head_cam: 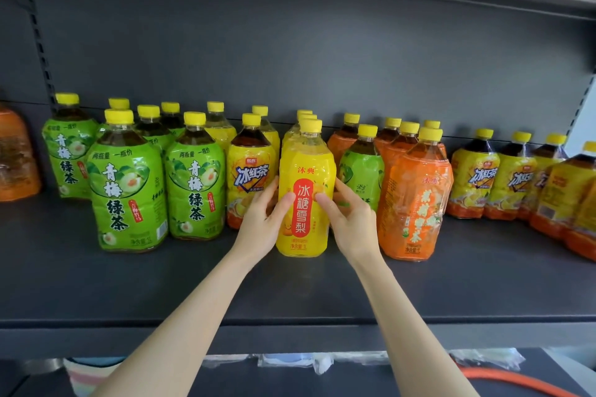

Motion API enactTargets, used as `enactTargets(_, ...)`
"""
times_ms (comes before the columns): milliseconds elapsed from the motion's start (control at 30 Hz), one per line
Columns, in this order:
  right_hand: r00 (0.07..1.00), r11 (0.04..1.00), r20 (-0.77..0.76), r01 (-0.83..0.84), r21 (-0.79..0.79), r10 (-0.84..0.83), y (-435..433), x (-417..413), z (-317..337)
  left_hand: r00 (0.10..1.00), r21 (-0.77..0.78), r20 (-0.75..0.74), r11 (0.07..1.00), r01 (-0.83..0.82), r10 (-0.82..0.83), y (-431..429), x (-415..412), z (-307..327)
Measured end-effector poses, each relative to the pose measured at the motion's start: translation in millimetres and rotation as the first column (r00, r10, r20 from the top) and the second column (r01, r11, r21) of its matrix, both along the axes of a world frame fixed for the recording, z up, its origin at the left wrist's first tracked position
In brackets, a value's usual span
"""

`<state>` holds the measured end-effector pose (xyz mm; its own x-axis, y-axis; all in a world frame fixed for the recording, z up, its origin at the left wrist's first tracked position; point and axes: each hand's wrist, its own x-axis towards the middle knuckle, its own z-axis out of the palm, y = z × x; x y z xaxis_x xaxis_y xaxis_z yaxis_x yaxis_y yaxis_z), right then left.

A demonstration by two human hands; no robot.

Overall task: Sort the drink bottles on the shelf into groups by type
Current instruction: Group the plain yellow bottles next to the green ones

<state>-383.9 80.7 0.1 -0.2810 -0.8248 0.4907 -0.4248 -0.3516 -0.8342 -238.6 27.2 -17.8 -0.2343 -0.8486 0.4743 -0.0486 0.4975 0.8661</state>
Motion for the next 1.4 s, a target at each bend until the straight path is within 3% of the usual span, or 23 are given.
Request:
enactTargets(933,0.985,0.993,-0.123,0.117,-0.024,-0.119,2.9,1.7,-4.1,0.998,-0.052,-0.012,0.997,-0.058,0.058,14.7,-1.5,-0.8)
enactTargets(1200,0.95,0.986,-0.294,0.136,0.095,-0.103,12.0,4.1,-0.3,0.975,-0.08,0.105,0.979,-0.186,0.194,28.5,0.2,5.0)
enactTargets(1400,0.929,0.972,-0.35,0.179,0.149,-0.118,23.0,-2.7,13.4,0.883,-0.177,0.29,0.928,-0.329,0.368,39.7,5.5,2.5)
